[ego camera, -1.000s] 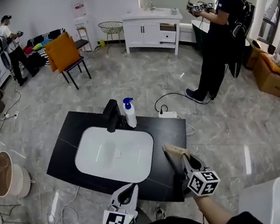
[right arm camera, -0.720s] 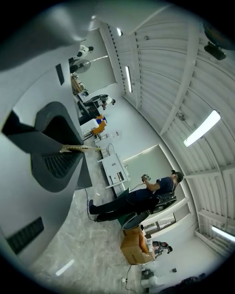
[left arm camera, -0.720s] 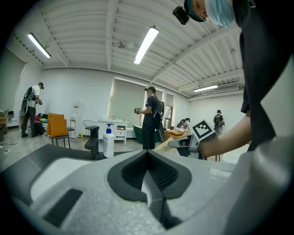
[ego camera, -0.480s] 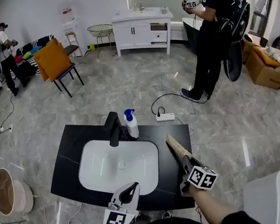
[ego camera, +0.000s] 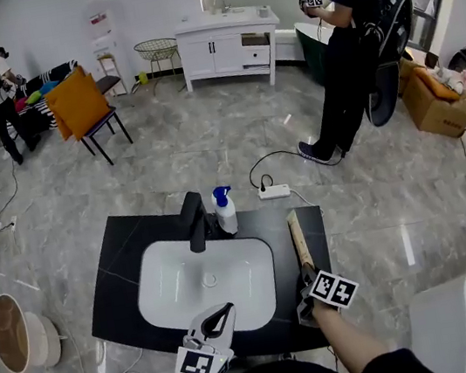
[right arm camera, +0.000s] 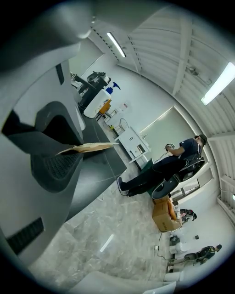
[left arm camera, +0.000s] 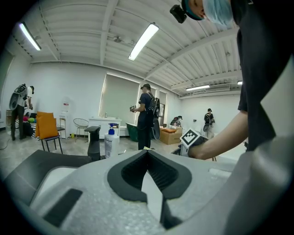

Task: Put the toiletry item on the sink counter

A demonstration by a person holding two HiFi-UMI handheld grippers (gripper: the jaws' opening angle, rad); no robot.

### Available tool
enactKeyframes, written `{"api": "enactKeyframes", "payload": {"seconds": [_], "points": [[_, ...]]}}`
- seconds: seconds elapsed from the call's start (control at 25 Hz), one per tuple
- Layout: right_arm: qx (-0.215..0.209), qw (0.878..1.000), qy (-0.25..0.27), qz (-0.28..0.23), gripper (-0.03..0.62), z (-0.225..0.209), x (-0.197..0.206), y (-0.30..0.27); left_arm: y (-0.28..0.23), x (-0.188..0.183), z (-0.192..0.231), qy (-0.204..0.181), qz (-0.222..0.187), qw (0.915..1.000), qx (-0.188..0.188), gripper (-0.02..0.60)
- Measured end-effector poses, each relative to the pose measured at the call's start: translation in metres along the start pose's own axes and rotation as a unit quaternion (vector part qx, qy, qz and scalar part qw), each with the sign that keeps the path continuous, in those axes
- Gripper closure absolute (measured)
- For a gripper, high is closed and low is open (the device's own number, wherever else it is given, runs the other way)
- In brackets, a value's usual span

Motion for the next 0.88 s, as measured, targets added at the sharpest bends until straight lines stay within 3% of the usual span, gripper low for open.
{"api": "enactKeyframes", "payload": {"seconds": [0.44, 0.88], "points": [[0.057, 0.996, 0.056, 0.035, 0.54, 0.001, 0.018, -0.023, -0.005, 0.013, 0.015, -0.012, 0.003, 0.9996, 0.027, 0.572], [0.073, 0.993, 0.084, 0.039, 0.52, -0.002, 0.02, -0.018, -0.008, 0.015, 0.014, -0.007, 0.006, 0.9994, 0.033, 0.572]]}}
Point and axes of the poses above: the fingertips, and each gripper's own axes: y backward along the fingers, z to its left, x out of its underside, the point moved 4 cm from there along y, backward along the fingers, and after that the axes turned 13 degrees about -y, right-handed, at the moved point
